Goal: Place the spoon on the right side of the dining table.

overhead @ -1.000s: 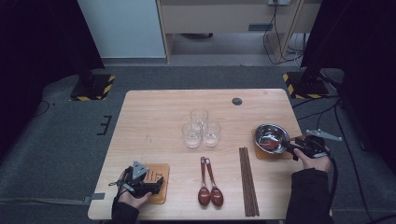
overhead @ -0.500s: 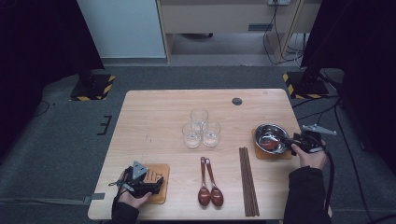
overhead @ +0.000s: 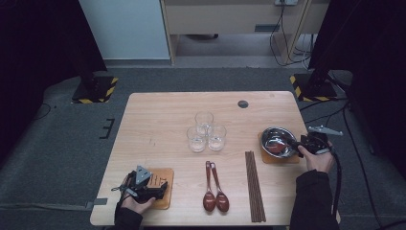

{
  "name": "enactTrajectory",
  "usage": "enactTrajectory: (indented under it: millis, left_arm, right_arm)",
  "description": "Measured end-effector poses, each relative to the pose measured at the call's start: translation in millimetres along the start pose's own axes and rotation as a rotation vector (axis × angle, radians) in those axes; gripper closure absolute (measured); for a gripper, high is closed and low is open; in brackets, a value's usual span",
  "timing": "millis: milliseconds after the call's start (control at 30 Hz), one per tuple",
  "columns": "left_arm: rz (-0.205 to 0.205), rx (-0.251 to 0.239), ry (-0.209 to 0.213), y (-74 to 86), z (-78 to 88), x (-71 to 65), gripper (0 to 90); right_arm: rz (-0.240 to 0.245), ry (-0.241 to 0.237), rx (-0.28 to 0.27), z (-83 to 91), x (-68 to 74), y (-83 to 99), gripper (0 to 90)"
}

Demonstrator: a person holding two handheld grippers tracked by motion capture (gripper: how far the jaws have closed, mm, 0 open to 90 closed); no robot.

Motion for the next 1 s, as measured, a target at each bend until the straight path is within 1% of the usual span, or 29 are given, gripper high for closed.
enactTrajectory:
  millis: [67,233,400,533,600,633,700,767,867,933,967,1000]
  left_arm:
    - [0.002,-0.002,0.000,-0.1,-0.1,-0.2,4.6]
    - [0.000,0.000,0.000,0.0,0.0,0.0,4.6]
    - [0.000,0.000,0.000,0.0,0.0,0.0,4.6]
    - [0.000,0.000,0.000,0.0,0.0,0.0,4.6]
    - [0.000,0.000,0.000,0.0,0.0,0.0,4.6]
    - [0.000,0.000,0.000,0.0,0.0,0.0,4.6]
    - [0.000,0.000,0.000,0.0,0.0,0.0,4.6]
    - [0.000,0.000,0.000,0.0,0.0,0.0,4.6]
    - [0.000,0.000,0.000,0.0,0.0,0.0,4.6]
    - [0.000,0.000,0.000,0.0,0.0,0.0,4.6]
    - [0.000,0.000,0.000,0.0,0.0,0.0,4.6]
    - [0.000,0.000,0.000,0.0,0.0,0.0,4.6]
  right_arm:
    - [0.002,0.003,0.005,0.5,0.1,0.5,35.2]
    - [-0.009,0.018,0.032,1.8,0.9,3.7,36.0]
    - [-0.023,0.011,0.055,2.3,1.2,8.5,36.7]
    - [-0.026,0.000,0.056,6.8,2.3,10.1,37.0]
    - [-0.032,-0.010,0.049,9.2,3.7,10.0,37.1]
    - [-0.026,-0.014,0.050,10.5,4.0,10.6,37.3]
    - [-0.031,-0.030,0.050,12.3,5.7,11.7,37.9]
    - [-0.023,-0.022,0.054,13.8,5.8,12.9,38.3]
    - [-0.014,-0.026,0.057,15.0,7.4,14.1,38.1]
    - [-0.013,-0.033,0.060,16.4,11.0,15.1,37.8]
    - [-0.004,-0.037,0.061,17.2,12.1,15.5,37.8]
    - [-0.008,-0.036,0.062,17.9,13.6,15.7,37.8]
Point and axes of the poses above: each handheld gripper's, and its own axes: z roughly backward along the jaws, y roughly out of its underside, x roughly to its left, the point moved 5 cm from there along -z, roughly forward along the jaws, and after that the axes turned 3 degrees about z, right-handed, at the moved point
